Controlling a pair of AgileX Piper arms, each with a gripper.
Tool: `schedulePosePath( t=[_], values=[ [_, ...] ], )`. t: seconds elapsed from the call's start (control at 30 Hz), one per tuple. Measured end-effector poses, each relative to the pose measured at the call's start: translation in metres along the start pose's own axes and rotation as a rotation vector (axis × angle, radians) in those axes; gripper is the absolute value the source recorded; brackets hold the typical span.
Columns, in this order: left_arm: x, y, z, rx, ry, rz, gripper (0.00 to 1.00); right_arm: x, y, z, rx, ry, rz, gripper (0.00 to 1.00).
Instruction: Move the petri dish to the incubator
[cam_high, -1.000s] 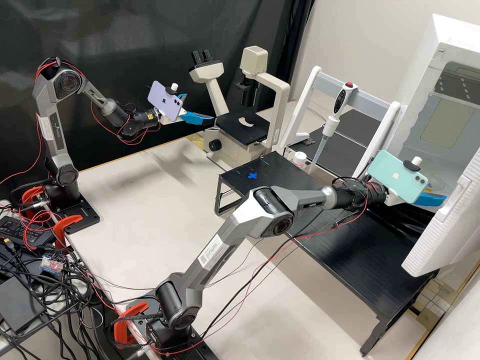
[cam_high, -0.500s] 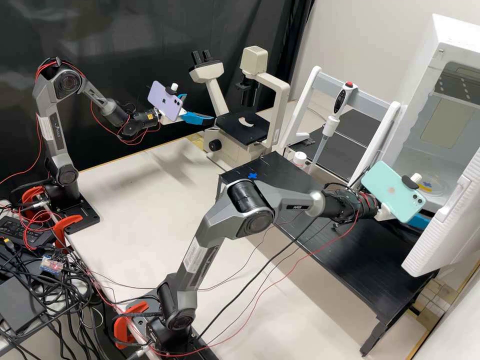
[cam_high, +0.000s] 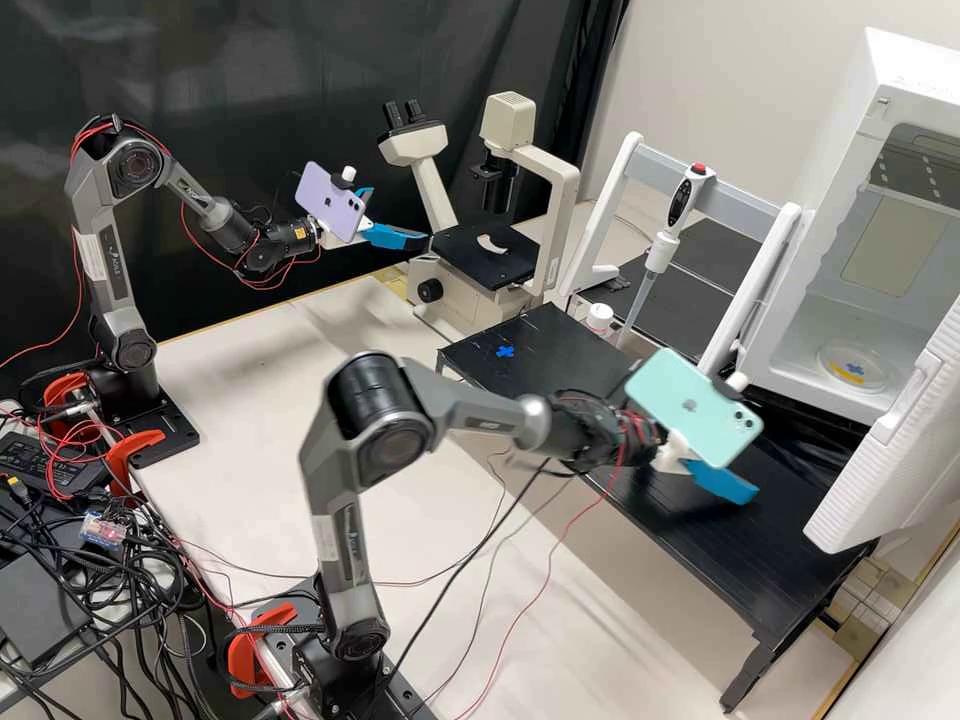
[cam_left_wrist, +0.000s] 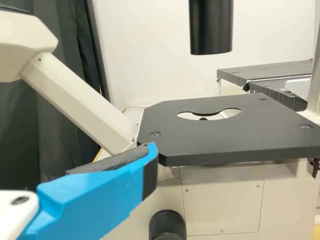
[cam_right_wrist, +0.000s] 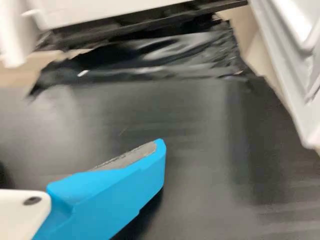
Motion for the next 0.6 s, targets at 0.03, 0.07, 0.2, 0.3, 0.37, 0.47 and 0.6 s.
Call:
schedulePosePath(
  t=[0.03, 0.07, 0.2, 0.3, 0.37, 0.47, 0.6],
  values=[
    [0.0, 0.0, 0.0, 0.0, 0.0, 0.0, 1.0, -0.008, -0.005, 0.001, -0.005, 0.012, -0.006, 1.0],
    [0.0, 0.0, 0.0, 0.0, 0.0, 0.0, 1.0, -0.015, -0.011, 0.003, -0.008, 0.019, -0.017, 1.0],
    [0.0, 0.0, 0.0, 0.0, 0.0, 0.0, 1.0, -0.051, -0.029, 0.007, -0.006, 0.092, -0.02, 1.0],
    [0.0, 0.0, 0.0, 0.0, 0.0, 0.0, 1.0, -0.076, -0.042, 0.014, -0.005, 0.119, 0.002, 1.0],
    [0.0, 0.0, 0.0, 0.0, 0.0, 0.0, 1.0, -0.092, -0.048, 0.018, -0.004, 0.131, 0.037, 1.0],
    [0.0, 0.0, 0.0, 0.0, 0.0, 0.0, 1.0, -0.112, -0.054, 0.024, 0.016, 0.153, 0.094, 1.0],
    [0.0, 0.0, 0.0, 0.0, 0.0, 0.0, 1.0, -0.131, -0.061, 0.033, 0.077, 0.188, 0.15, 1.0]
  ],
)
